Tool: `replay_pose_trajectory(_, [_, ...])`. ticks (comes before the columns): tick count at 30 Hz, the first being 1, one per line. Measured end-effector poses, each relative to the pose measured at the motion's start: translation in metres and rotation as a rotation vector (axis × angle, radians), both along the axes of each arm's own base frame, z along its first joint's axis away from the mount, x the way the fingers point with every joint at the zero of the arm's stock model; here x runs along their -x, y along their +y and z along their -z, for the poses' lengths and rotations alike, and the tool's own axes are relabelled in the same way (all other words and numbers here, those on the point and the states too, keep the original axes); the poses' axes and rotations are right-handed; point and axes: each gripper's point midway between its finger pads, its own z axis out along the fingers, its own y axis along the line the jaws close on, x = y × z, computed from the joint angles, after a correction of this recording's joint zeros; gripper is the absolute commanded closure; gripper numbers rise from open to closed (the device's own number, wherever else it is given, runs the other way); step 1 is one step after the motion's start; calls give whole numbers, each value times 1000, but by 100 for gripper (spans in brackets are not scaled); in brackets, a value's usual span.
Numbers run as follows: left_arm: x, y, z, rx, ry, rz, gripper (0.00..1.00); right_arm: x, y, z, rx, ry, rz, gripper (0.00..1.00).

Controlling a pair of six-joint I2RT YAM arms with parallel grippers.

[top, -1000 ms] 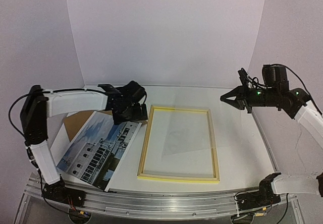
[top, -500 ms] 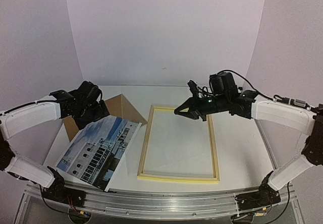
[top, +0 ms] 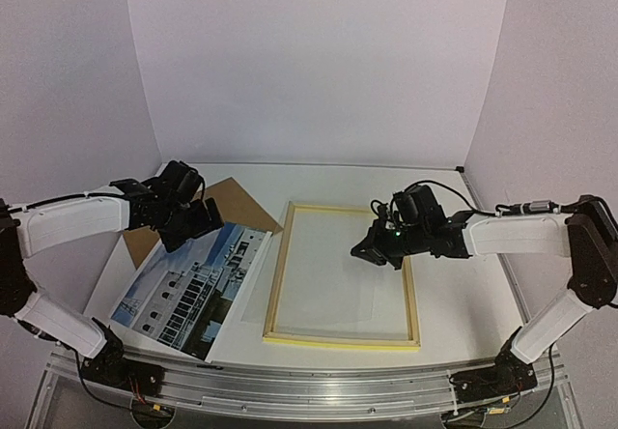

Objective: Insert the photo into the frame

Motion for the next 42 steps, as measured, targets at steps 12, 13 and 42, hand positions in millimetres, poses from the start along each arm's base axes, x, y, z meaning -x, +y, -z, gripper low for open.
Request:
replay_pose_trajectory(12, [-6,-37,41,42,110,147,0,1,-49,31,18,91,88,100])
replay_pose_trajectory(13, [-7,-40,44,44,117,156,0,2,-53,32,16,98,91,100])
replay_pose_trajectory(42, [-14,-91,72,168,200,333,0,-5,-48,36,-68,112,-110,100])
